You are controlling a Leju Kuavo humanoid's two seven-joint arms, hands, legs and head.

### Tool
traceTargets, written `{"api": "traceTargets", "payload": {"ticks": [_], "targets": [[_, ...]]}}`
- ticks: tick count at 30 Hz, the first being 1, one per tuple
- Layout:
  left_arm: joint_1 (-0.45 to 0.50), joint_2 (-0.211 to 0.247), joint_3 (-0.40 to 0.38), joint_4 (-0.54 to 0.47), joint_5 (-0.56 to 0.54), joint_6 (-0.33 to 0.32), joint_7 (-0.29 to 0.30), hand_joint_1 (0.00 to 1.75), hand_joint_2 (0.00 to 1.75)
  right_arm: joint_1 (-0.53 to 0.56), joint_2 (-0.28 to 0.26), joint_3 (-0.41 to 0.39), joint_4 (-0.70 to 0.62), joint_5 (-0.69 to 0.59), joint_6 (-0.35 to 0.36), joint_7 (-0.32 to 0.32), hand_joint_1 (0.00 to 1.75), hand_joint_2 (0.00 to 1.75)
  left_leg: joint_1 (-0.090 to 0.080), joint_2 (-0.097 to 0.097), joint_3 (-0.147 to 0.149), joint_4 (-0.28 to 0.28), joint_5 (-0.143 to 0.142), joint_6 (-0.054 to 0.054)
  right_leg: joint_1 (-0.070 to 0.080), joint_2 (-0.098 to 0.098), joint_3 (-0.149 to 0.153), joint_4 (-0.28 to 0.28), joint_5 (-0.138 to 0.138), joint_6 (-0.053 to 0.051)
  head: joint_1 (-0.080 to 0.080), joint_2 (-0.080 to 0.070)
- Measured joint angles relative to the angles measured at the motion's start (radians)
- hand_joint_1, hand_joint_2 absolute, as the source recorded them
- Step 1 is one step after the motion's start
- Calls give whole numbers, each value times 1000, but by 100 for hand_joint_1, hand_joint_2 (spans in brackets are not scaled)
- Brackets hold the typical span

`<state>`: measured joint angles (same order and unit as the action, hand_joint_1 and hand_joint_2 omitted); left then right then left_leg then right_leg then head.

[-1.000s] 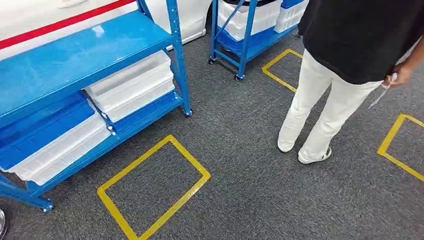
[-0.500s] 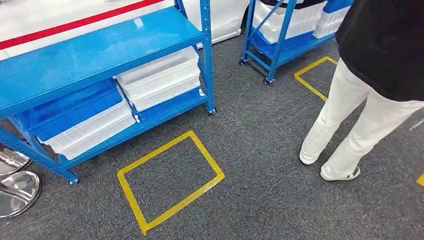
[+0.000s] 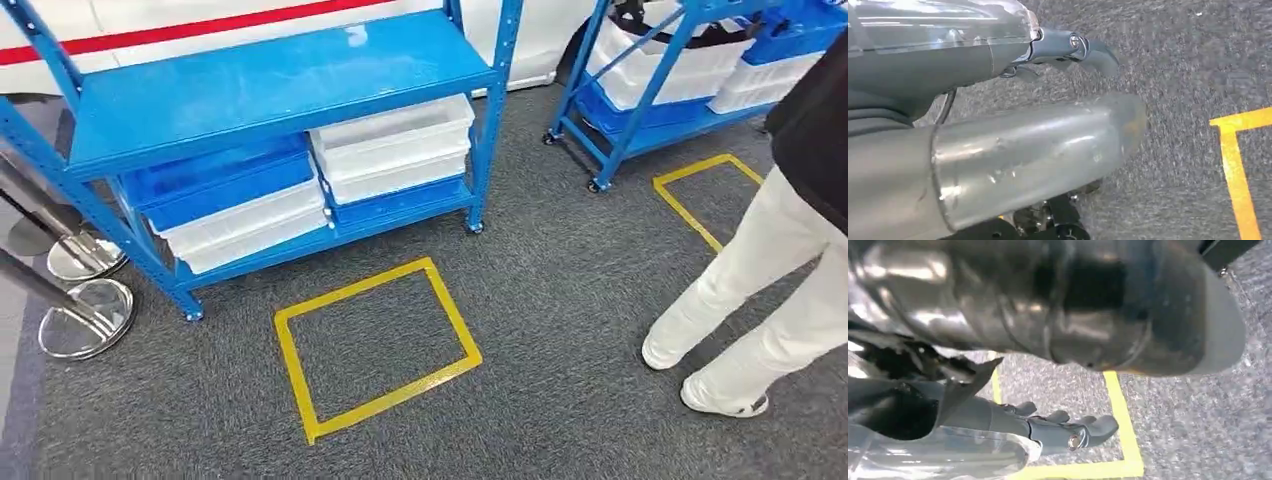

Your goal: Take the parts from the cabinet and place them on the table.

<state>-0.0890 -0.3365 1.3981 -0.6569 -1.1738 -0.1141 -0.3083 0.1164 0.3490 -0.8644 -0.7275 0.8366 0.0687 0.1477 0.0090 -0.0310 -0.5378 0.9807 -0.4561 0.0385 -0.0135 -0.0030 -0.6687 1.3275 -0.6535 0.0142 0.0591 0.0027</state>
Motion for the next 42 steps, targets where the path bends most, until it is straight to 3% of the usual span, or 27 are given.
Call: {"api": "traceTargets", "payload": {"ticks": [1,3,4,5,9,11,12,14,15,16,18,19,20,24,25,26,27,29,30,32,34,35,36,39,40,41,42], "targets": [[3,0,0,-2,2,-1,1,0,0,0,0,0,-3,0,0,-14,0,0,0,-15,1,2,0,-1,-1,1,10,-26,30,0,0,0],[4,-7,0,-9,17,-1,3,0,0,3,-1,-1,-22,12,3,-48,0,0,2,-47,1,11,-4,-6,-5,14,83,-190,132,-2,0,0],[3,-9,0,-10,25,-1,4,0,0,10,-1,-1,-37,25,10,-67,0,0,2,-59,-1,17,-7,-11,-10,58,120,-275,167,-3,0,0],[2,-10,0,-13,37,0,5,0,0,20,-2,-1,-57,37,22,-90,0,0,-5,-67,-8,25,-10,-19,-8,99,126,-292,148,-4,0,0],[12,-11,0,-25,78,10,19,0,0,75,-1,52,-198,22,69,-124,0,0,1,-114,-22,22,-5,-45,-10,50,129,-299,154,-25,0,0],[16,-13,-2,-31,86,12,24,0,0,113,1,87,-268,15,76,-123,0,0,-2,-24,-43,77,-45,-48,-11,23,133,-308,156,-46,0,0],[14,-13,-3,-31,87,12,26,0,0,129,1,102,-300,14,76,-123,0,0,-1,4,-80,150,-87,-53,-8,7,132,-308,155,-48,0,0],[12,-13,-6,-31,89,12,26,0,0,149,1,118,-335,14,81,-123,0,0,4,21,-157,306,-155,-59,-2,-24,131,-307,152,-52,0,0],[14,-13,-6,-31,89,12,26,0,0,156,1,125,-351,14,82,-123,0,0,5,24,-177,350,-161,-61,-1,-38,131,-306,151,-52,0,0],[17,-13,-6,-31,89,13,26,0,0,160,1,133,-364,14,82,-123,0,0,5,26,-169,335,-139,-61,-1,-52,133,-306,149,-51,0,0],[20,-13,-6,-31,89,13,25,0,0,164,1,147,-383,14,83,-123,0,0,4,38,-88,182,-54,-55,0,-73,140,-305,143,-46,0,0],[19,-13,-6,-31,89,13,24,0,0,166,2,151,-390,14,83,-123,0,0,2,61,-36,89,-17,-48,1,-84,147,-305,139,-43,0,0],[18,-13,-7,-31,86,13,24,0,0,169,2,155,-396,14,83,-122,0,0,-6,121,-11,34,-25,-38,3,-92,150,-305,136,-38,0,0],[26,-14,-23,-31,58,12,19,0,0,168,2,174,-404,14,83,-108,0,0,-13,78,-16,27,-17,-21,9,-131,166,-314,132,-16,0,0],[28,-14,-28,-31,50,12,18,0,0,167,2,178,-404,14,83,-104,0,0,2,64,-1,12,-7,-12,7,-127,174,-317,124,-7,0,0],[29,-15,-33,-31,44,13,16,0,0,168,2,178,-402,15,82,-103,0,0,1,57,2,5,-3,-8,5,-76,170,-290,105,-1,1,0],[28,-13,-35,-29,39,18,15,0,0,168,2,178,-399,15,80,-103,0,0,2,48,-1,6,0,-1,3,-32,142,-229,67,-1,0,0],[24,-8,-43,-12,28,39,8,0,0,167,2,179,-383,21,70,-105,0,0,0,24,-6,7,1,0,-1,-4,62,-68,-9,1,0,0],[25,-1,-48,3,21,51,0,0,0,165,2,178,-374,21,61,-105,0,0,-1,14,-7,8,1,1,-1,-2,33,-17,-18,1,0,0],[28,14,-56,35,9,71,-13,0,0,159,2,175,-354,21,42,-102,0,0,-1,-4,-3,11,-1,1,-1,-1,34,-53,40,0,0,0],[27,26,-60,61,4,81,-24,0,0,146,2,170,-336,24,29,-89,0,0,-1,-16,2,16,-9,-5,-2,2,101,-227,150,-4,0,0],[26,32,-62,76,4,81,-30,0,0,139,2,166,-324,36,25,-77,0,0,-1,-19,-1,18,-17,-11,-3,13,128,-290,159,-10,0,0],[24,40,-64,88,0,81,-37,0,0,129,2,159,-309,46,21,-68,0,0,-9,-21,-5,26,-27,-20,3,16,129,-305,146,-11,0,0],[25,48,-70,103,-3,81,-42,0,0,111,2,141,-275,75,16,-49,0,0,-3,-23,1,18,-30,-37,9,14,131,-302,143,-29,0,0],[25,50,-72,103,-7,80,-40,0,0,105,2,134,-261,83,16,-43,0,0,-3,-23,3,22,-35,-44,2,12,139,-309,147,-37,0,0],[26,53,-74,104,-10,79,-38,0,0,104,4,127,-250,90,16,-37,0,0,-1,-8,1,46,-43,-48,0,6,146,-313,149,-43,0,0],[24,53,-75,107,-10,78,-36,0,0,100,4,118,-241,94,15,-33,0,0,-2,9,-28,101,-74,-53,-2,3,151,-314,145,-49,-1,0]]}}
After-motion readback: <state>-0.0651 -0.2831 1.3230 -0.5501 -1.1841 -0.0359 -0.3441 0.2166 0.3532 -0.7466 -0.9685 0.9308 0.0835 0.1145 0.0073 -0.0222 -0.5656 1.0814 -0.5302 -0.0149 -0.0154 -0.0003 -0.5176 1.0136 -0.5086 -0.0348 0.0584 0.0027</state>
